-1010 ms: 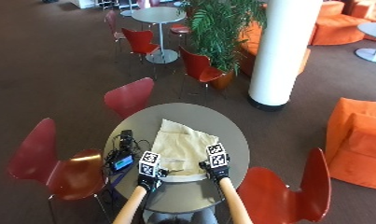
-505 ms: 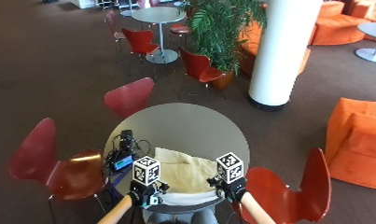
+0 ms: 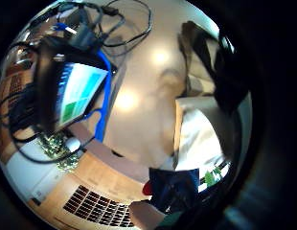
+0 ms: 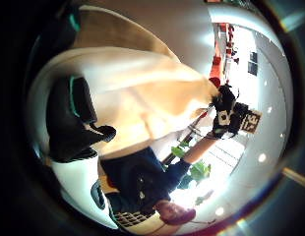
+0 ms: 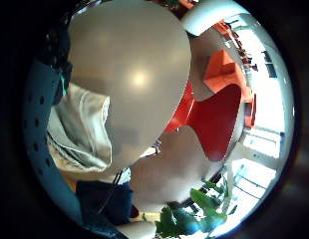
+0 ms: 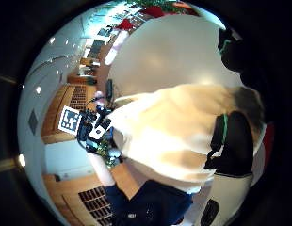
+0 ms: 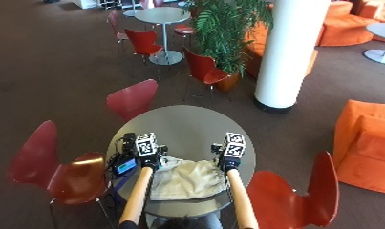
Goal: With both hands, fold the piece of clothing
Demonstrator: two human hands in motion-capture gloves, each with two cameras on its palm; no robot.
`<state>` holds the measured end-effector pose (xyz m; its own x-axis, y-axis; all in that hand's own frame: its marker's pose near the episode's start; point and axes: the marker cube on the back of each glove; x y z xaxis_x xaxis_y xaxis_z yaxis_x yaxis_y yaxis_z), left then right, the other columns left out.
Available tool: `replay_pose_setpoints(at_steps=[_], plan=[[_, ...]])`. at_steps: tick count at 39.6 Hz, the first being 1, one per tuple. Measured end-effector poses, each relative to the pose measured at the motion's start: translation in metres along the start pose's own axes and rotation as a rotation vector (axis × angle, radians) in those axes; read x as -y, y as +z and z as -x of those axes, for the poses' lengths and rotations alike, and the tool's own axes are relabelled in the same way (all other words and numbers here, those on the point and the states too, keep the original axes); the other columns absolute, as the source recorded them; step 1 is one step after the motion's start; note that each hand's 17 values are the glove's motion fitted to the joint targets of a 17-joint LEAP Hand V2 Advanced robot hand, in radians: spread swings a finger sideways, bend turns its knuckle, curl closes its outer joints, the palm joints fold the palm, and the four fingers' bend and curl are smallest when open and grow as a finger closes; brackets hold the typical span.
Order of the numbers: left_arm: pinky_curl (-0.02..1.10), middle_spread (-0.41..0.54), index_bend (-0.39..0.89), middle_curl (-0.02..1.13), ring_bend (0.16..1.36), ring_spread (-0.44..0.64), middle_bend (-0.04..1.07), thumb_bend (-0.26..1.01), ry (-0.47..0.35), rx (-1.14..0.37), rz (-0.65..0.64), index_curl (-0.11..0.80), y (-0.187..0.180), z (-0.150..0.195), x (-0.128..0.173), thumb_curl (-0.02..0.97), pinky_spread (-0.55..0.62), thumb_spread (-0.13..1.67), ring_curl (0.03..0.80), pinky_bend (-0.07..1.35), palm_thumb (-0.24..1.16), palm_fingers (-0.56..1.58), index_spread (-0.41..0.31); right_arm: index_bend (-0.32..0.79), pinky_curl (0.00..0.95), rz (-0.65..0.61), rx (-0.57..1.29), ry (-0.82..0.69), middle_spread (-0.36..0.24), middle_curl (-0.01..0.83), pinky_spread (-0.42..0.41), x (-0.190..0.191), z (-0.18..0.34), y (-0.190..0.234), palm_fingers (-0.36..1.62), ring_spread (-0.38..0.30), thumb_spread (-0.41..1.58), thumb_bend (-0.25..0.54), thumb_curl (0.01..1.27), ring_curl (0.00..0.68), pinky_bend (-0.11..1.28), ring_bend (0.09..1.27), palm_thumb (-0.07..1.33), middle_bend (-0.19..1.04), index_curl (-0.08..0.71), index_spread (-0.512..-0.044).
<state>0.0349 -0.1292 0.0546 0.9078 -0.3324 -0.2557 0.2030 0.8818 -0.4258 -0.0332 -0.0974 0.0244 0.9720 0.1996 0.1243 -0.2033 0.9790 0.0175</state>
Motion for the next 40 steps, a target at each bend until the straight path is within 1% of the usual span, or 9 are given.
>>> replay_pose_setpoints(at_steps=[5,8,13,16,21,29,34,38,40], plan=[[0.48,-0.153,0.19,0.56,0.47,-0.16,0.2,-0.05,0.018,-0.011,-0.144,0.478,0.006,0.004,0.001,0.687,-0.19,1.01,0.481,0.5,0.71,0.54,-0.17,0.09,0.445,-0.088,-0.04,-0.02,-0.171,0.476,-0.27,0.005,0.001,0.006,0.82,-0.209,0.72,-0.018,0.71,0.485,0.66,0.53,0.98,0.15,0.356,-0.274],[0.45,-0.103,0.2,0.52,0.45,-0.09,0.15,-0.04,0.074,0.0,-0.223,0.48,0.008,0.004,-0.008,0.651,-0.11,1.1,0.454,0.43,0.65,0.51,-0.139,0.1,0.431,-0.041,-0.043,0.01,-0.159,0.457,-0.251,-0.007,-0.001,0.007,0.81,-0.193,0.86,-0.029,0.67,0.466,0.65,0.5,0.93,0.15,0.338,-0.275],[0.39,-0.052,0.21,0.45,0.42,-0.03,0.13,-0.03,0.201,-0.016,-0.277,0.474,0.032,-0.004,-0.019,0.603,-0.03,1.19,0.401,0.35,0.59,0.54,-0.12,0.06,0.411,0.27,-0.107,0.197,-0.13,0.443,-0.212,-0.033,-0.021,0.021,0.85,-0.167,1.02,-0.05,0.62,0.444,0.66,0.51,0.8,0.17,0.299,-0.251],[0.37,-0.033,0.21,0.43,0.41,0.0,0.13,-0.02,0.231,0.006,-0.266,0.476,0.052,-0.012,-0.028,0.58,-0.01,1.23,0.389,0.34,0.56,0.56,-0.119,0.0,0.416,0.392,-0.085,0.279,-0.079,0.427,-0.151,-0.036,-0.032,0.036,0.68,-0.123,1.09,-0.128,0.55,0.454,0.67,0.55,0.56,0.14,0.263,-0.22],[0.37,-0.004,0.23,0.4,0.4,0.03,0.11,-0.03,0.214,0.095,-0.246,0.483,0.077,-0.02,-0.041,0.54,0.04,1.26,0.384,0.32,0.5,0.54,-0.116,-0.01,0.42,0.395,-0.038,0.34,0.024,0.423,-0.069,-0.033,-0.037,0.056,0.51,-0.048,1.19,-0.065,0.48,0.465,0.68,0.59,0.4,0.19,0.213,-0.166],[0.37,0.065,0.25,0.35,0.39,0.14,0.1,-0.08,0.158,0.172,-0.168,0.494,0.111,-0.016,-0.03,0.407,0.16,1.28,0.382,0.29,0.21,0.39,-0.103,-0.08,0.403,0.266,0.015,0.356,0.048,0.422,-0.144,-0.027,-0.032,0.068,0.69,-0.091,1.29,0.043,0.48,0.442,0.83,0.71,0.55,0.22,0.09,-0.107],[0.37,0.105,0.17,0.33,0.41,0.23,0.13,-0.05,0.153,0.195,-0.163,0.468,0.123,-0.026,-0.028,0.357,0.25,1.26,0.375,0.31,0.11,0.29,-0.074,-0.12,0.415,0.159,-0.008,0.381,0.006,0.438,-0.241,-0.022,-0.035,0.068,0.83,-0.149,1.26,0.1,0.52,0.452,0.94,0.78,0.71,0.29,0.015,-0.09],[0.35,0.125,0.16,0.33,0.41,0.29,0.16,-0.04,0.169,0.235,-0.187,0.453,0.131,-0.037,-0.024,0.331,0.31,1.25,0.362,0.29,0.06,0.25,-0.059,0.04,0.405,0.084,0.021,0.391,-0.078,0.457,-0.293,-0.019,-0.047,0.067,0.99,-0.196,1.07,0.085,0.57,0.45,0.88,0.76,0.81,0.34,0.038,-0.115],[0.35,0.131,0.15,0.32,0.41,0.31,0.16,-0.04,0.193,0.227,-0.217,0.444,0.132,-0.043,-0.02,0.319,0.33,1.24,0.357,0.29,0.04,0.24,-0.049,0.17,0.388,0.059,0.057,0.382,-0.116,0.459,-0.312,-0.016,-0.056,0.066,1.12,-0.217,0.94,0.062,0.59,0.446,0.81,0.74,0.84,0.33,0.086,-0.163]])
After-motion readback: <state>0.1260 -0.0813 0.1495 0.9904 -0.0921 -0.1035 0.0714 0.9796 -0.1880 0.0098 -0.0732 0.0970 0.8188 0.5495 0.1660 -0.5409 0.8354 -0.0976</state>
